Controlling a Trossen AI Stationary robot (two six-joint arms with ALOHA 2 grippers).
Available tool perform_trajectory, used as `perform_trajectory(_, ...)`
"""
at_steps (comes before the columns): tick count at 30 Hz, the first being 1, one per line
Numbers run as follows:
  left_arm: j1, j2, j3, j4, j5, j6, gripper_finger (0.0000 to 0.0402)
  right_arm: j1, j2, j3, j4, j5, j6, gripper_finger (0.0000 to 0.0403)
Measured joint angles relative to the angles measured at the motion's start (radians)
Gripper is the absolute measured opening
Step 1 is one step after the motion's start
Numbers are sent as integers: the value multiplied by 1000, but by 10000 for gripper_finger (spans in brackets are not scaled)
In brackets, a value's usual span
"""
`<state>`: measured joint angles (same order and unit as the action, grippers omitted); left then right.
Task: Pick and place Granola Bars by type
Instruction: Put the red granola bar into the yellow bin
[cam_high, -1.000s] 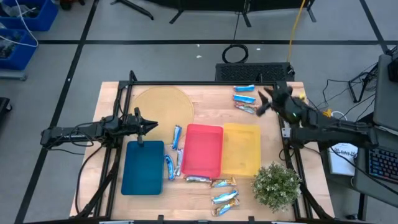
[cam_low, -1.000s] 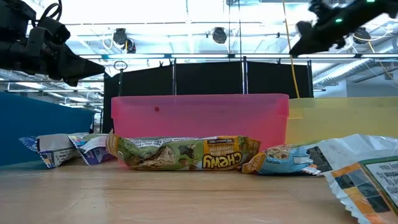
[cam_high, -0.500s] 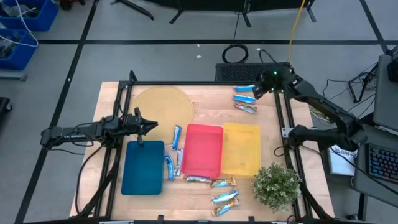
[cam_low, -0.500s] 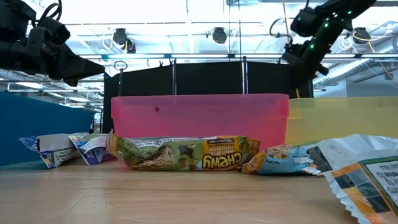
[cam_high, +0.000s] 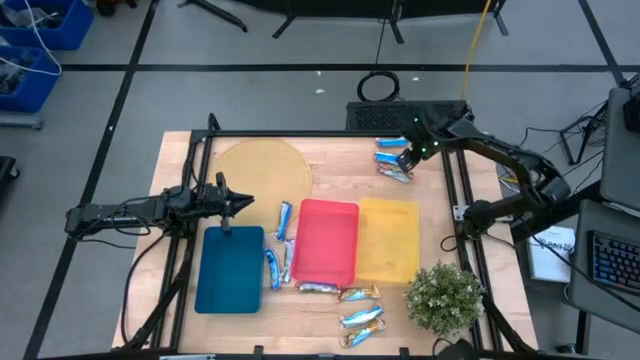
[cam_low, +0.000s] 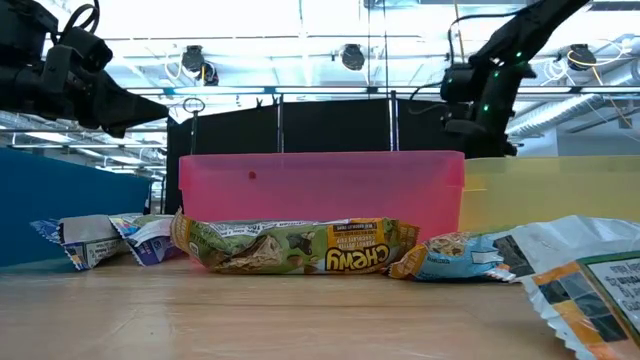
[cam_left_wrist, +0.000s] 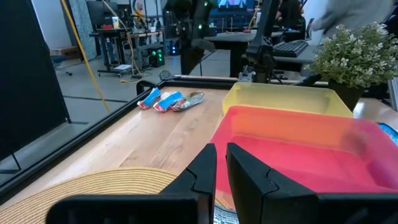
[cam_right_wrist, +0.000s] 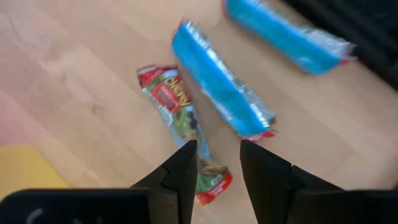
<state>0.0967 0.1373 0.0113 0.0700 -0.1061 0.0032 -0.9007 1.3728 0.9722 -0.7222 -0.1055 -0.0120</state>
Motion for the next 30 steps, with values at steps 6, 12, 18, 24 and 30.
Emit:
perform_trajectory(6, 0, 0, 0, 0, 0, 2, 47, 36, 67, 0, -13, 9, -13, 127)
perform_trajectory(12, 0, 0, 0, -3, 0, 2, 47, 85, 98, -1, -37, 104, -16, 158)
perform_trajectory(18, 0, 0, 0, -18, 0, 2, 47, 131, 119, -1, -44, 105, 7, 183)
perform_trajectory(24, 0, 0, 0, -17, 0, 1, 47, 156, 132, -1, -60, 110, 26, 194)
perform_trajectory(30, 0, 0, 0, -18, 0, 0, 47, 147, 132, -20, -57, 159, 25, 189)
